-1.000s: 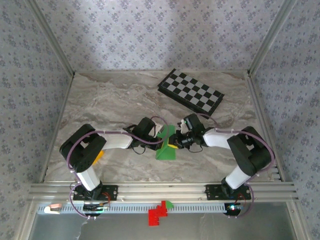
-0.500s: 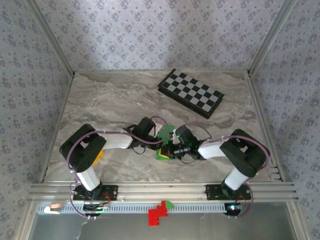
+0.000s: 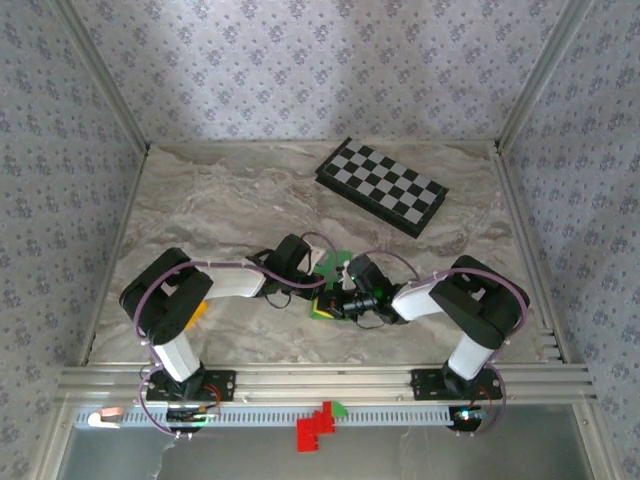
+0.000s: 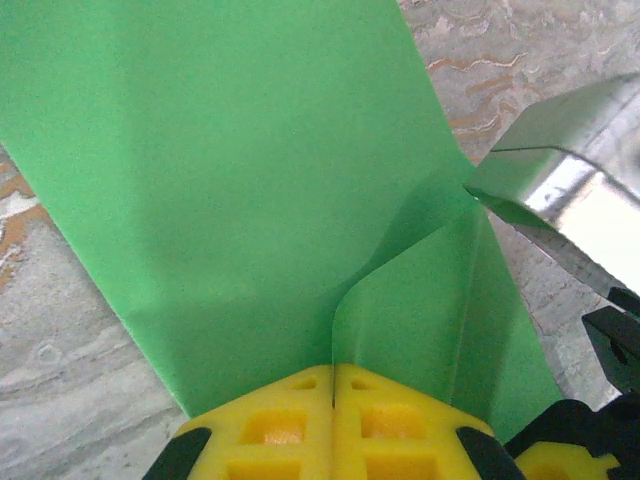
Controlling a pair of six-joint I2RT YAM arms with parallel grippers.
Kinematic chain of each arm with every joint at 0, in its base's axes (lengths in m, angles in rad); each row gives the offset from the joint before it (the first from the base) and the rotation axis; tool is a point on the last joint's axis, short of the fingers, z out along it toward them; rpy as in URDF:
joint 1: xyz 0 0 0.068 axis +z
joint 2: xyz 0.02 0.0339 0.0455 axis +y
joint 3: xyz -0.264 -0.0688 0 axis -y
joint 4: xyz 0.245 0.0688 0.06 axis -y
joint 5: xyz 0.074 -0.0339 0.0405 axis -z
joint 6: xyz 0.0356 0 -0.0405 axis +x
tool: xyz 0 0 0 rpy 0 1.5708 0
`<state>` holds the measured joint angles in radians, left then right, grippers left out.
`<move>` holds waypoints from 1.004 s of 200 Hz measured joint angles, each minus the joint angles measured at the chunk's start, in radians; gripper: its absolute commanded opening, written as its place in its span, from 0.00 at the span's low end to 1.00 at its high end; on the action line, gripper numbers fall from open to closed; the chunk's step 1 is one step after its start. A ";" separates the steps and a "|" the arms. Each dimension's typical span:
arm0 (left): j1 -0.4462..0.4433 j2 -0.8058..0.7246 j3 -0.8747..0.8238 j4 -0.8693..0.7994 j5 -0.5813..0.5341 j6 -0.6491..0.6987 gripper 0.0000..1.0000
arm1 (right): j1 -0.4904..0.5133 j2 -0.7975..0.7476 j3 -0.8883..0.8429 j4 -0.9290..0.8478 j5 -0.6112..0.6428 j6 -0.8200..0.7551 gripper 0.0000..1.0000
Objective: Fold a paper plane with a square sheet of paper (pick it up from the middle)
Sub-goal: Fold the triangle a second time at the center of the table.
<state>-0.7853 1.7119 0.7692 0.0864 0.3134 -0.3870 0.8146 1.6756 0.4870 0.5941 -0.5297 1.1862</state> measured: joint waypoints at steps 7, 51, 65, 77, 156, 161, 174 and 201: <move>0.000 0.000 0.000 0.000 0.000 0.000 0.00 | 0.000 -0.003 0.000 -0.002 0.002 0.000 0.00; 0.000 0.005 0.000 0.013 0.000 0.000 0.00 | 0.008 -0.055 0.000 -0.022 0.023 0.000 0.00; 0.000 0.005 0.000 0.014 0.000 0.000 0.00 | 0.016 -0.055 0.000 -0.022 0.032 0.001 0.00; 0.000 0.005 0.000 0.014 -0.002 0.000 0.00 | 0.022 -0.054 0.000 -0.018 0.038 0.004 0.00; 0.000 0.007 0.000 0.018 -0.005 0.000 0.00 | 0.032 -0.003 -0.002 -0.033 0.080 0.034 0.00; 0.000 0.007 0.000 0.019 -0.005 0.000 0.00 | 0.032 -0.003 -0.001 -0.037 0.083 0.034 0.00; 0.000 0.007 0.000 0.019 -0.005 0.000 0.00 | 0.035 -0.004 0.003 -0.047 0.087 0.034 0.00; 0.000 0.008 0.000 0.019 -0.005 0.000 0.00 | 0.034 -0.006 0.013 -0.069 0.085 0.033 0.00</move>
<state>-0.7853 1.7203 0.7696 0.1055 0.3084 -0.3866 0.8482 1.6691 0.5003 0.5255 -0.4450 1.2190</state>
